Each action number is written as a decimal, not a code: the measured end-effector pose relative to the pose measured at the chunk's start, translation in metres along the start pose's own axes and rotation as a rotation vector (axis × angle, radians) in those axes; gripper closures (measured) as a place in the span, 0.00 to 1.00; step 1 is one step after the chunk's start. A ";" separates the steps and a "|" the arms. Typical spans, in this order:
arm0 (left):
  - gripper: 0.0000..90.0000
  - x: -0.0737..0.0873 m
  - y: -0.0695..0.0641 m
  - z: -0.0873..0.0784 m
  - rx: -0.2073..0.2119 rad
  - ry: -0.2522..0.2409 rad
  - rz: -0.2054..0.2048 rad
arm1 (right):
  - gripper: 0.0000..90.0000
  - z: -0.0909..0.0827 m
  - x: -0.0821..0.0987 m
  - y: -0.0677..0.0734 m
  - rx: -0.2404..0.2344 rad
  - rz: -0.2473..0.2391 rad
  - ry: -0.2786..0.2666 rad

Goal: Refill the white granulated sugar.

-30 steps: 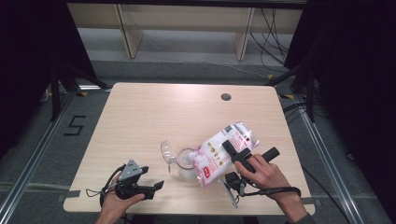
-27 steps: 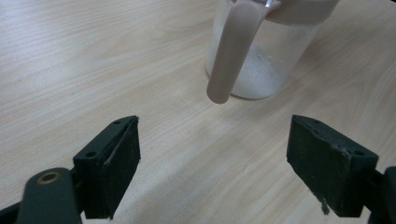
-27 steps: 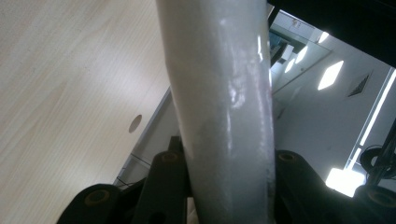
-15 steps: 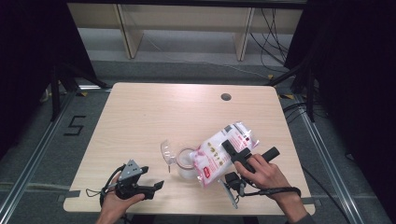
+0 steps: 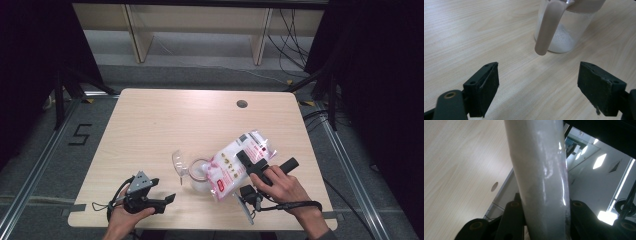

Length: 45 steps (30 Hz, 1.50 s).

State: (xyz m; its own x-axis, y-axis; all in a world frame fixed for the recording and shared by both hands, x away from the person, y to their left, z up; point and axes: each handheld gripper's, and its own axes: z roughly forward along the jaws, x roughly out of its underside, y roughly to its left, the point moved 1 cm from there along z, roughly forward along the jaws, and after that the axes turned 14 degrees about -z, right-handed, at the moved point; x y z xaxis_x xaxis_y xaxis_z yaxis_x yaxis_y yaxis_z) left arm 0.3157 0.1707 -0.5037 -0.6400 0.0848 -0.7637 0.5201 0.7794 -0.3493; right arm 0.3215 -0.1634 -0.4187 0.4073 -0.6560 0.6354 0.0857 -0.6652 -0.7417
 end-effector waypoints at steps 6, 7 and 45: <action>0.19 0.000 0.000 0.000 0.000 0.000 0.000 | 0.84 0.000 -0.001 0.001 0.004 0.009 0.001; 0.19 0.000 0.000 0.000 0.000 0.000 0.001 | 0.84 0.001 -0.001 0.001 0.010 0.004 0.000; 0.19 0.000 0.000 0.000 -0.004 -0.002 0.002 | 0.84 0.004 0.003 0.010 -0.013 0.117 -0.017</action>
State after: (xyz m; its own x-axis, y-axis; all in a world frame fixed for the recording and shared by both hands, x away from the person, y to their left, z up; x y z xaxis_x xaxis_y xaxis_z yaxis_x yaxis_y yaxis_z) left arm 0.3157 0.1709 -0.5034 -0.6381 0.0848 -0.7652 0.5188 0.7818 -0.3460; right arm 0.3275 -0.1705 -0.4253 0.4295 -0.7233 0.5408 0.0253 -0.5889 -0.8078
